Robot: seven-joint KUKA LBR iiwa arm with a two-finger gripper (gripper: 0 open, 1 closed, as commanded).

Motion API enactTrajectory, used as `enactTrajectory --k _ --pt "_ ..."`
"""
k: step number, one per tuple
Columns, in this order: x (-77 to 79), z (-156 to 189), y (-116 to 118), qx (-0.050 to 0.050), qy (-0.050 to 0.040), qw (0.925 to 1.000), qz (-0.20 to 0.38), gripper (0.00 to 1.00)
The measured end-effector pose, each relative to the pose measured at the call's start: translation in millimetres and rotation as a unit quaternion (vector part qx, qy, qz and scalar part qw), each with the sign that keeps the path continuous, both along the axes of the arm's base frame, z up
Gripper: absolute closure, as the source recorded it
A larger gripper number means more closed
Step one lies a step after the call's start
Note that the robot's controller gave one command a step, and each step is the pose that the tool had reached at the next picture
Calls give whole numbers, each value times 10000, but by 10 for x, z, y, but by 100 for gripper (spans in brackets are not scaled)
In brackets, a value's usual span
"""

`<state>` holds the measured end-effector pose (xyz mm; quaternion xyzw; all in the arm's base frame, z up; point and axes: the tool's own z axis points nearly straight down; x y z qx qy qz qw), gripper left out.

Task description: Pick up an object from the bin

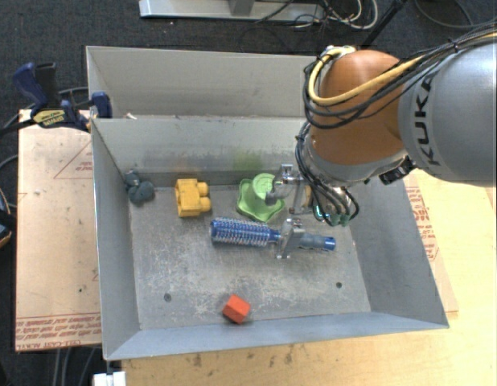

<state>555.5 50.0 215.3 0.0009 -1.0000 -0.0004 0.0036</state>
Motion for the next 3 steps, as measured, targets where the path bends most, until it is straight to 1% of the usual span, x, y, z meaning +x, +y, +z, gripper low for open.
enactTrajectory --k 1,2,3 --pt "175 -1358 -486 -1 -40 9970 -776 0" --pt "177 -1327 -474 2 -41 9970 -769 100" --pt "324 129 -559 -3 -84 9995 -320 100"
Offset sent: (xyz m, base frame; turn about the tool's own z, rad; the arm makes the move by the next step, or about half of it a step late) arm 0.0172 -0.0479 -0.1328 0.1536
